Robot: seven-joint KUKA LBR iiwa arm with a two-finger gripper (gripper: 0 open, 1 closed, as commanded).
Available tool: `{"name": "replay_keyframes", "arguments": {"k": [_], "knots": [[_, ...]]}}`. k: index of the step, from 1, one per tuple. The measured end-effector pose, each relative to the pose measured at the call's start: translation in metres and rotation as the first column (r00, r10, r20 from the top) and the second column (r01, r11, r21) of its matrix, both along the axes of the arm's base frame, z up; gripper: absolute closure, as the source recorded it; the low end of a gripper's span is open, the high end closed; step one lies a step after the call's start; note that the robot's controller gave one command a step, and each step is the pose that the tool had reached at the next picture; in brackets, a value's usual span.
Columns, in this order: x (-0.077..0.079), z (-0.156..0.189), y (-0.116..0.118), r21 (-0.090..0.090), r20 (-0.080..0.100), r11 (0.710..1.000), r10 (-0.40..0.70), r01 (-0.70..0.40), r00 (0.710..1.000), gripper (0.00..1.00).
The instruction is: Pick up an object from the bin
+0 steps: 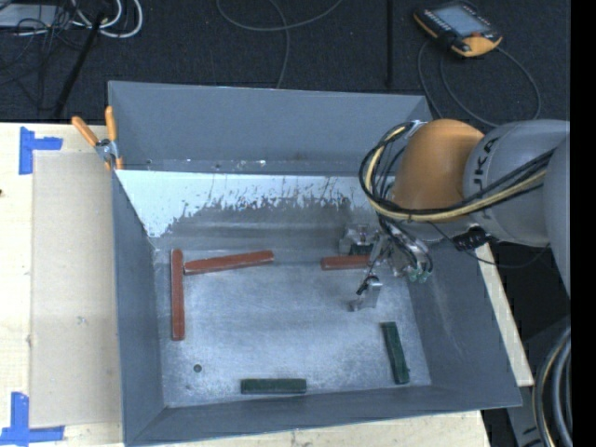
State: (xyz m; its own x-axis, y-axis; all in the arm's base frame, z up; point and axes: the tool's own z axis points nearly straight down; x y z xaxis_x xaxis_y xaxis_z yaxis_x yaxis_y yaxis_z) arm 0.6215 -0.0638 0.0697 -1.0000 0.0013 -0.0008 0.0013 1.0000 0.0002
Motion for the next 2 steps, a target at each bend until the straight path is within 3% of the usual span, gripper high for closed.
{"name": "replay_keyframes", "arguments": {"k": [1, 2], "knots": [[0.0022, 0.0008, -0.0150, 0.022, 0.003, 1.000, 0.022, -0.022, 1.000, 0.00], [0.0017, 0.0012, -0.0104, 0.016, 0.001, 1.000, 0.016, -0.016, 1.000, 1.00]]}}
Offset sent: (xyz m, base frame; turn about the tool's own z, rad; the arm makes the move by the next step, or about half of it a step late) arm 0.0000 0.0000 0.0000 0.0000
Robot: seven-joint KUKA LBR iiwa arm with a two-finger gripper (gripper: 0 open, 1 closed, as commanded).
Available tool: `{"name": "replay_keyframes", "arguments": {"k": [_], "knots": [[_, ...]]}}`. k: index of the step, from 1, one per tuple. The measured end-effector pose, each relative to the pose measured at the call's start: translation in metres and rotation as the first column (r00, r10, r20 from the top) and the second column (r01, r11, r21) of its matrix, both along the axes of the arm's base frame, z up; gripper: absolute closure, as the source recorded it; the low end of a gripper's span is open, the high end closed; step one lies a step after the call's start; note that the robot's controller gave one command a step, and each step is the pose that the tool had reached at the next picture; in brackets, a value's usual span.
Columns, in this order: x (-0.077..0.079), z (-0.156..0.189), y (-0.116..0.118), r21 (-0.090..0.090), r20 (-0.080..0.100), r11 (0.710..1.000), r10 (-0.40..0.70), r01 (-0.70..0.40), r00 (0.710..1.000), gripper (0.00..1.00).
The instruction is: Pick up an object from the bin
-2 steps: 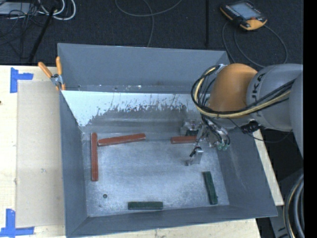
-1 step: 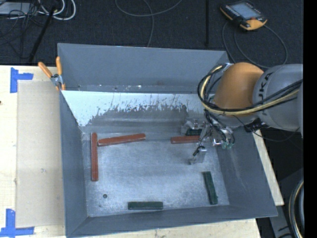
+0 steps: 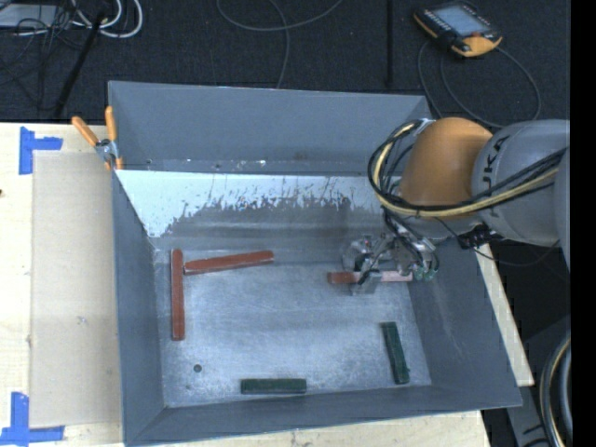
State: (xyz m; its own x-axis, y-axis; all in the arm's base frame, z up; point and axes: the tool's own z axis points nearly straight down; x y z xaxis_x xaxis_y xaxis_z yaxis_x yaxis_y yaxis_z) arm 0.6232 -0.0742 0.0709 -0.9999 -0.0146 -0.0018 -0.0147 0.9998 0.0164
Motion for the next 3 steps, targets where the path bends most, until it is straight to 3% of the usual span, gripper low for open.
{"name": "replay_keyframes", "arguments": {"k": [1, 2, 3], "knots": [[0.000, 0.000, 0.000, 0.000, 0.000, 1.000, 0.000, 0.000, 1.000, 1.00], [0.001, 0.038, 0.001, -0.015, 0.003, 1.000, 0.002, -0.002, 1.000, 1.00], [0.000, 0.022, 0.001, -0.015, -0.003, 1.000, 0.002, -0.002, 1.000, 1.00]]}}
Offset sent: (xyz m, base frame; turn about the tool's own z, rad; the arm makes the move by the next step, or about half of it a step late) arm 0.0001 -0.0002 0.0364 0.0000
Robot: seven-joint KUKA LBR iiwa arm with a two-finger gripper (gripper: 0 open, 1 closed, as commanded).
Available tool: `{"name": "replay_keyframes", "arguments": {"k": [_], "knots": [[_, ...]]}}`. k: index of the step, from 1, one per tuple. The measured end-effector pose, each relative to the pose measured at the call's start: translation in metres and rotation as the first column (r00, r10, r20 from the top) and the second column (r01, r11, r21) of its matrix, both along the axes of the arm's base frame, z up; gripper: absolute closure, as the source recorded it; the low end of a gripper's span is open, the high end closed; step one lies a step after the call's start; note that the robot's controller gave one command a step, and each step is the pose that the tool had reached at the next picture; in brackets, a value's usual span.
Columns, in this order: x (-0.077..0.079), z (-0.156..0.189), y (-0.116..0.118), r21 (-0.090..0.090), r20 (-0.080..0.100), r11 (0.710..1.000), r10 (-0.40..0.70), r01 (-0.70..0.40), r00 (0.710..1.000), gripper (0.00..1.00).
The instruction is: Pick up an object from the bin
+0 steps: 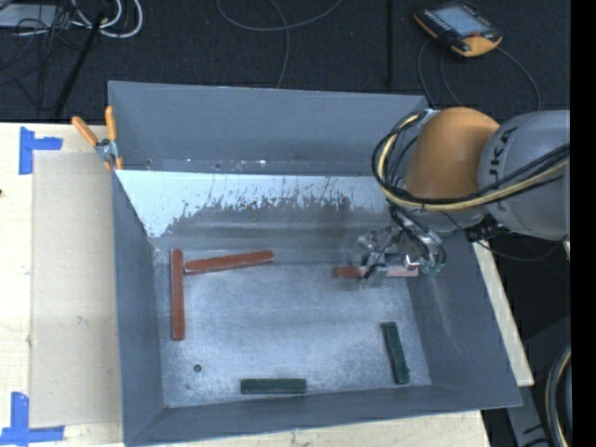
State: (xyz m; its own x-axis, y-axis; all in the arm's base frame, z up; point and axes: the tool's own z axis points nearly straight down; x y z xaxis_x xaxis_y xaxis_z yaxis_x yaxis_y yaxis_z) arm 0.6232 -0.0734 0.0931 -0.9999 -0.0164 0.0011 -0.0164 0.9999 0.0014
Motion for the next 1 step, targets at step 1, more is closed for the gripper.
{"name": "replay_keyframes", "arguments": {"k": [1], "knots": [[0.0037, 0.0883, 0.0001, -0.002, 0.011, 1.000, 0.001, -0.001, 1.000, 1.00]]}}
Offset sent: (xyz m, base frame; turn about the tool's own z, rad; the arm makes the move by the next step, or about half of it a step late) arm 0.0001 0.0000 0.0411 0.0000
